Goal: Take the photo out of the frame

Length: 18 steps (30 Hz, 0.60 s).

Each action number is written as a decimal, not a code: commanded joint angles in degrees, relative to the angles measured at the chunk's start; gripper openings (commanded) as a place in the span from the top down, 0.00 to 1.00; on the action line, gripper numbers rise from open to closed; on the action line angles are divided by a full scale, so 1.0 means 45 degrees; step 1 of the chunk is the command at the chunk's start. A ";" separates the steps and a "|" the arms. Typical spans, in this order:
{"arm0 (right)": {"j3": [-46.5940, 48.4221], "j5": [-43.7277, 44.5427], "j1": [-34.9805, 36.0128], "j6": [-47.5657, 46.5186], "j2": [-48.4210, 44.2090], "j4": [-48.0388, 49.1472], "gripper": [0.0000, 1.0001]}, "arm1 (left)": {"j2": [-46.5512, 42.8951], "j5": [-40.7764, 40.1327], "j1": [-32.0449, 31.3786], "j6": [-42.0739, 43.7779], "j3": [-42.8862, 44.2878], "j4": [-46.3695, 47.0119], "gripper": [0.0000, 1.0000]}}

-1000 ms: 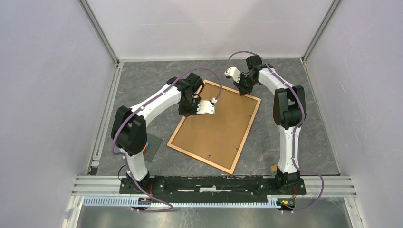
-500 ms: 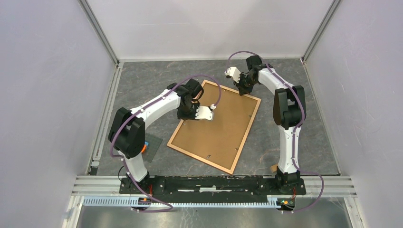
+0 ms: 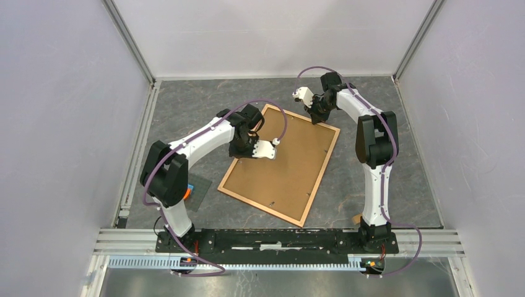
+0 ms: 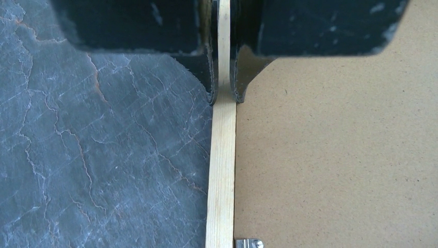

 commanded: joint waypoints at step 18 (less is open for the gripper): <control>-0.0404 0.0806 0.0014 0.0598 0.0876 0.0915 1.00 | -0.0396 0.2054 -0.0465 -0.0247 -0.0465 -0.2054 0.98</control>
